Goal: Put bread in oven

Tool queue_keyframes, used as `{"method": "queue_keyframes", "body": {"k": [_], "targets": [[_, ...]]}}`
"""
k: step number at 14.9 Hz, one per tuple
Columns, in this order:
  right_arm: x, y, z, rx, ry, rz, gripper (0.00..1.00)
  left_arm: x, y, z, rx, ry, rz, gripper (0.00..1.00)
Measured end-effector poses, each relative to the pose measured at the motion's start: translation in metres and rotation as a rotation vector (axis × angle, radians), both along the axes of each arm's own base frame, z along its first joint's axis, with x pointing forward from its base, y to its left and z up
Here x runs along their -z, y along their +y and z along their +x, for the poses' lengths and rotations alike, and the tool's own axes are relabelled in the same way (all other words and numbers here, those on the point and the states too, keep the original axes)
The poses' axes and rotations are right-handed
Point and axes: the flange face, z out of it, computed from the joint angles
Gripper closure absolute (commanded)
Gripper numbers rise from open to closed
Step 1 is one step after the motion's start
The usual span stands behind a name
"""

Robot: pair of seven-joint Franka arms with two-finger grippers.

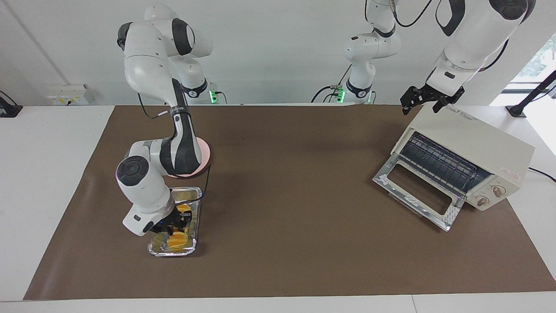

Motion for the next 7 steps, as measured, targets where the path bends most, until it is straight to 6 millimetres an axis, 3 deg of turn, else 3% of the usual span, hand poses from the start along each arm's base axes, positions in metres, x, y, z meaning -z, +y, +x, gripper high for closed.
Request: {"method": "queue_keyframes", "body": {"k": [3,7], "targets": [[-0.027,-0.011,-0.005,0.016,0.009,-0.002,0.0,0.0,0.0,0.0,0.0,0.0,0.0,0.0],[-0.029,-0.037,-0.003,-0.009,-0.008,-0.005,0.0,0.0,0.0,0.0,0.0,0.0,0.0,0.0]]}}
